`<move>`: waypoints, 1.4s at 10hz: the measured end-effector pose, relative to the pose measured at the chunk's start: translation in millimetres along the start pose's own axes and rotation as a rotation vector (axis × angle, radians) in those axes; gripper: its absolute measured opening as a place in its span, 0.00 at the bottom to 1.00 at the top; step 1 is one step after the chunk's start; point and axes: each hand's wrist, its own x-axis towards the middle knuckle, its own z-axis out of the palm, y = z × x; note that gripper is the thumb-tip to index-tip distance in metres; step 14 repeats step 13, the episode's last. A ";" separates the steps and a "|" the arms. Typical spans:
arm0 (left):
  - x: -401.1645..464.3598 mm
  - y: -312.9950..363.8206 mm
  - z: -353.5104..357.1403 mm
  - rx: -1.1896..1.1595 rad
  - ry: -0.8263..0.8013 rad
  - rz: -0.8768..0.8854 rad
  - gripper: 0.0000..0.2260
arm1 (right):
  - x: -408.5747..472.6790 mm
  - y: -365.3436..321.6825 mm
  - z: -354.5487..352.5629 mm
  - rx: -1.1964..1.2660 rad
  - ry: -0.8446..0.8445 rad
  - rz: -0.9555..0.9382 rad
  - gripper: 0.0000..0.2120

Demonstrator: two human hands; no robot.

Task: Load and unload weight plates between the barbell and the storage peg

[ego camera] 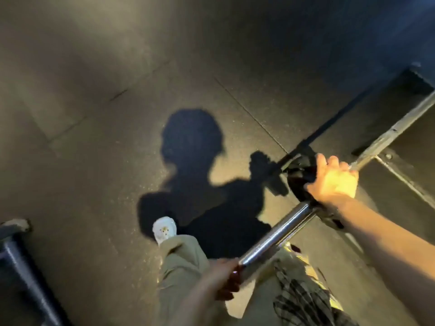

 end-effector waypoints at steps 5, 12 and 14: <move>10.5 116.6 -196.5 0.505 0.248 0.238 0.06 | 9.4 -25.8 -12.4 -0.155 -0.040 -0.019 0.33; -17.0 378.5 -52.9 0.691 -0.006 0.455 0.07 | 36.6 -27.0 -32.5 0.283 -0.380 0.216 0.30; -12.8 415.5 -28.2 0.765 -0.055 0.422 0.07 | 58.1 -23.6 -49.0 0.489 -0.553 0.380 0.29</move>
